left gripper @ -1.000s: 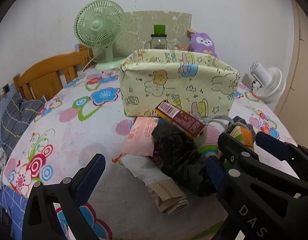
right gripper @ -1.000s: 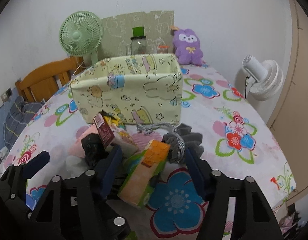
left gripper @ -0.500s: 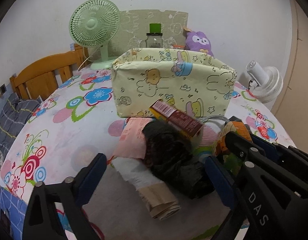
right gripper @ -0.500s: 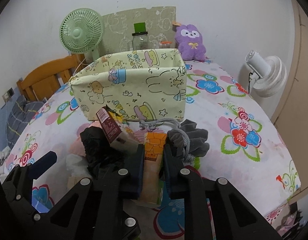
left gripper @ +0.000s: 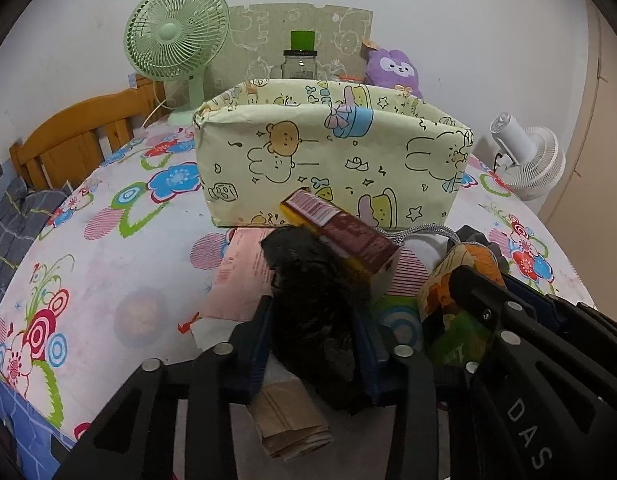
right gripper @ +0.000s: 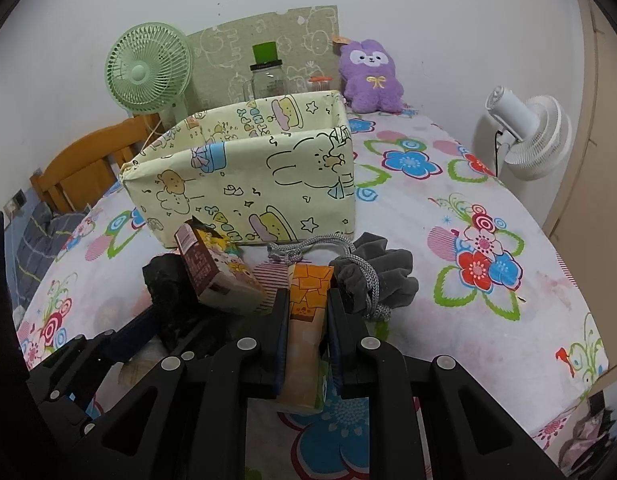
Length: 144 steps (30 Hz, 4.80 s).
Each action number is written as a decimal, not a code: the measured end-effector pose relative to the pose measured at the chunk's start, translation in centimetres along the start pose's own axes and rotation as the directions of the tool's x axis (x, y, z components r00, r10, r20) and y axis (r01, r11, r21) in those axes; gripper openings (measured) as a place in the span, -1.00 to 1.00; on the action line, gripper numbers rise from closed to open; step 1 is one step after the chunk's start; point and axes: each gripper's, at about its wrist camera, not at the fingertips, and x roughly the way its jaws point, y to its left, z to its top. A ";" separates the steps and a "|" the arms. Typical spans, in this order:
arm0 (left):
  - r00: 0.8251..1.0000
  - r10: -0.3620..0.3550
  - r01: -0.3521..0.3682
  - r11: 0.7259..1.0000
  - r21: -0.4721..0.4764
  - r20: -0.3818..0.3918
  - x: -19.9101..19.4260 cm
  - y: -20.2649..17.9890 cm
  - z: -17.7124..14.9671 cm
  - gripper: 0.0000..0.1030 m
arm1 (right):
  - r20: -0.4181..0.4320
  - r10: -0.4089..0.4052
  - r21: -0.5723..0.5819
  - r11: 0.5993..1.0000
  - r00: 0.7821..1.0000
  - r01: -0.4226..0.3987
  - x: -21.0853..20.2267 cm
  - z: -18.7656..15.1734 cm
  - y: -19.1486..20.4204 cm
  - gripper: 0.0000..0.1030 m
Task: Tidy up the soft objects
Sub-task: 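Grasp the black wrapped object with the left tool while the right tool grasps the orange packet, then lift both held items up over the fabric box, then lower both items into the box and open both tools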
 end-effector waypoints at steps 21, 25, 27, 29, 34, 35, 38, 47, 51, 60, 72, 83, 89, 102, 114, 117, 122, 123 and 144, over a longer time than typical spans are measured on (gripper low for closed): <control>0.997 -0.005 0.006 1.000 -0.007 0.081 -3.2 0.3 2.6 -0.45 | 0.079 0.026 0.006 1.000 0.997 -0.027 -3.1 2.6 0.9 -0.60; 0.996 -0.008 0.009 1.000 -0.008 0.093 -3.9 0.4 3.2 -0.45 | 0.093 0.028 0.005 1.000 0.995 -0.028 -3.8 3.2 1.0 -0.60; 0.995 -0.014 0.015 1.000 -0.011 0.095 -4.2 0.5 3.6 -0.45 | 0.100 0.029 0.004 1.000 0.995 -0.030 -4.2 3.4 1.1 -0.60; 0.995 -0.018 0.020 1.000 -0.016 0.098 -4.5 0.6 3.8 -0.45 | 0.107 0.031 0.003 0.999 0.994 -0.032 -4.6 3.7 1.3 -0.60; 0.992 -0.014 0.016 1.000 -0.016 0.125 -5.7 0.7 4.7 -0.45 | 0.130 0.038 0.004 0.999 0.991 -0.039 -5.7 4.6 1.6 -0.60; 0.991 -0.013 0.015 1.000 -0.015 0.130 -5.9 0.6 4.9 -0.45 | 0.134 0.040 0.005 0.999 0.990 -0.041 -5.9 4.7 1.7 -0.60; 0.989 -0.011 0.014 1.000 -0.014 0.148 -6.6 0.6 5.6 -0.45 | 0.152 0.047 0.000 0.999 0.987 -0.047 -6.6 5.4 1.8 -0.60; 0.983 -0.012 0.012 1.000 -0.002 0.185 -8.0 0.4 7.4 -0.45 | 0.189 0.055 0.000 0.998 0.980 -0.056 -8.2 7.2 1.9 -0.60; 0.981 -0.015 0.015 1.000 0.000 0.194 -8.1 0.2 8.3 -0.45 | 0.198 0.055 0.000 0.998 0.979 -0.056 -8.4 8.0 1.8 -0.60; 0.977 -0.019 0.017 1.000 0.011 0.211 -7.6 -0.2 10.1 -0.45 | 0.217 0.057 -0.001 0.998 0.975 -0.058 -8.0 9.8 1.7 -0.60; 0.976 -0.015 0.009 1.000 0.029 0.218 -5.8 0.2 12.6 -0.45 | 0.230 0.066 -0.017 0.998 0.971 -0.064 -6.0 12.4 1.9 -0.60; 0.976 -0.007 -0.002 0.999 0.043 0.219 -3.9 0.6 14.7 -0.45 | 0.224 0.079 -0.025 0.997 0.971 -0.076 -3.7 14.5 2.1 -0.60; 0.977 -0.003 -0.006 0.999 0.042 0.211 -2.7 0.7 15.3 -0.45 | 0.211 0.093 -0.030 0.996 0.973 -0.089 -2.2 15.5 2.1 -0.60; 0.985 -0.014 0.004 0.998 0.061 0.173 0.8 0.6 16.3 -0.43 | 0.180 0.102 -0.036 0.995 0.978 -0.097 1.4 16.4 1.6 -0.60; 0.994 0.034 -0.039 0.998 0.043 0.108 4.4 1.5 15.5 -0.27 | 0.113 0.144 -0.061 0.989 0.983 -0.137 5.5 15.8 2.0 -0.60; 0.993 0.059 -0.064 0.997 0.049 0.098 4.9 1.6 15.0 -0.22 | 0.092 0.142 -0.072 0.988 0.986 -0.135 6.5 15.5 2.1 -0.60; 0.996 0.048 -0.052 0.998 0.046 0.080 5.3 2.0 14.7 0.27 | 0.073 0.159 -0.069 0.986 0.985 -0.154 7.4 15.3 2.3 -0.60; 0.996 0.044 -0.047 0.998 0.046 0.079 5.4 2.0 14.7 0.30 | 0.073 0.163 -0.072 0.985 0.984 -0.158 7.5 15.3 2.3 -0.60; 0.997 -0.002 -0.003 0.998 0.058 0.080 4.4 1.9 14.7 0.78 | 0.067 0.169 -0.076 0.984 0.983 -0.164 7.2 15.5 2.5 0.75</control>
